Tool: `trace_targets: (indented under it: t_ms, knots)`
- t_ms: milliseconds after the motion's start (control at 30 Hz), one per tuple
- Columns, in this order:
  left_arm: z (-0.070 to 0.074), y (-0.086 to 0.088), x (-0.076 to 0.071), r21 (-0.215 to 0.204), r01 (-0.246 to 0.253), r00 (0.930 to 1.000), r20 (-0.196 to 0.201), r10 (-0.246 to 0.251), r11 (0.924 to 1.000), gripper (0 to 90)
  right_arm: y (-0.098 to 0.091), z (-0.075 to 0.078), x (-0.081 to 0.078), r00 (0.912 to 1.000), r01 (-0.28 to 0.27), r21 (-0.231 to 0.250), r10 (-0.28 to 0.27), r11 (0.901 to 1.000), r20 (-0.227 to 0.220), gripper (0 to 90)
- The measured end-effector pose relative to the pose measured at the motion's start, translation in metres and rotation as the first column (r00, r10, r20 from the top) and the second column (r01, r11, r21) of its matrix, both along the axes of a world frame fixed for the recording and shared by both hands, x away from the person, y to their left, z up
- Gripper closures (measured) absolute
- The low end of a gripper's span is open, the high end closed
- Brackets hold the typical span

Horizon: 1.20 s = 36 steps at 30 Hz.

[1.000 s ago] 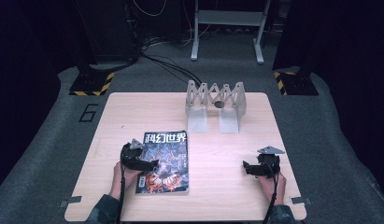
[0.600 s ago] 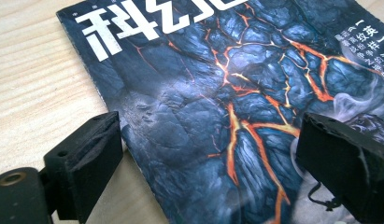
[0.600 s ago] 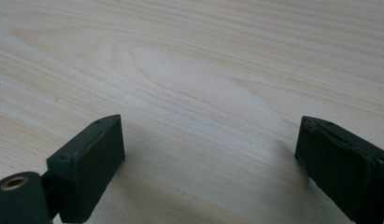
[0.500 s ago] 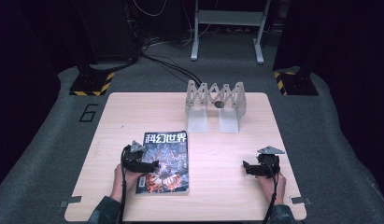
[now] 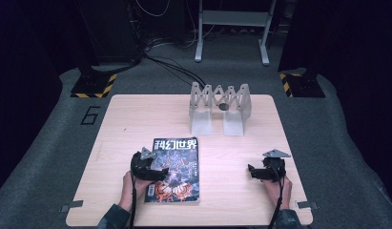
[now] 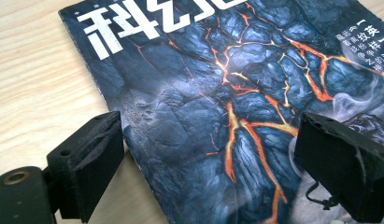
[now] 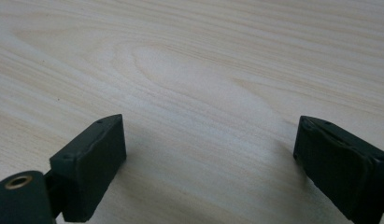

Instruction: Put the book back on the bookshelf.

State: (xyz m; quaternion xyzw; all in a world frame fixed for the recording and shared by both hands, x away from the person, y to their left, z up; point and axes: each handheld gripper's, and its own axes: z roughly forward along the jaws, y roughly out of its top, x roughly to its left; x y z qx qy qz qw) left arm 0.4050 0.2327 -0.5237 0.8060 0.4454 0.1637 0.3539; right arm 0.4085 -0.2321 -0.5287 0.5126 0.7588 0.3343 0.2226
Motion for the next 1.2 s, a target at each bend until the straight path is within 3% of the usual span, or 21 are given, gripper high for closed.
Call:
trace_targets:
  t_ms: [400, 467, 600, 667, 800, 1000, 1033, 1200]
  knots:
    - [-0.001, -0.023, -0.005, 0.000, -0.005, 1.0000, 0.007, 0.005, 1.0000, 8.3, 0.000, 0.000, 0.000, 1.0000, 0.000, 0.003, 0.000, 1.0000, 0.000, 9.9]
    - [-0.001, -0.026, -0.006, -0.015, -0.016, 0.9999, 0.001, 0.016, 0.9998, 8.3, 0.000, 0.000, 0.000, 1.0000, -0.002, 0.003, 0.002, 1.0000, 0.001, 10.2]
    - [0.000, -0.032, -0.005, 0.005, -0.006, 1.0000, 0.003, 0.006, 1.0000, 8.3, 0.000, 0.001, 0.000, 1.0000, -0.004, 0.000, 0.004, 1.0000, 0.001, 12.0]
    - [-0.001, -0.037, -0.005, -0.026, -0.027, 0.9996, -0.009, 0.027, 0.9993, 8.4, 0.001, 0.002, 0.000, 0.9999, 0.012, 0.010, -0.012, 0.9999, -0.011, 13.6]
    - [-0.001, -0.042, -0.006, -0.018, -0.028, 0.9996, -0.009, 0.028, 0.9994, 8.5, 0.002, 0.004, 0.001, 0.9999, 0.000, 0.029, 0.000, 0.9996, -0.010, 13.9]
    - [-0.001, -0.054, -0.007, -0.020, -0.018, 0.9998, -0.004, 0.018, 0.9996, 8.5, 0.021, 0.015, 0.001, 0.9993, -0.036, 0.044, 0.036, 0.9984, -0.011, 14.4]
    - [-0.001, -0.056, -0.007, -0.023, -0.014, 0.9999, -0.007, 0.014, 0.9996, 8.5, 0.031, 0.019, 0.003, 0.9978, -0.065, 0.056, 0.066, 0.9963, -0.010, 14.7]
    - [-0.001, -0.069, -0.008, -0.014, 0.002, 1.0000, -0.006, -0.002, 0.9999, 8.5, 0.051, 0.025, 0.008, 0.9933, -0.106, 0.095, 0.110, 0.9898, -0.034, 15.0]
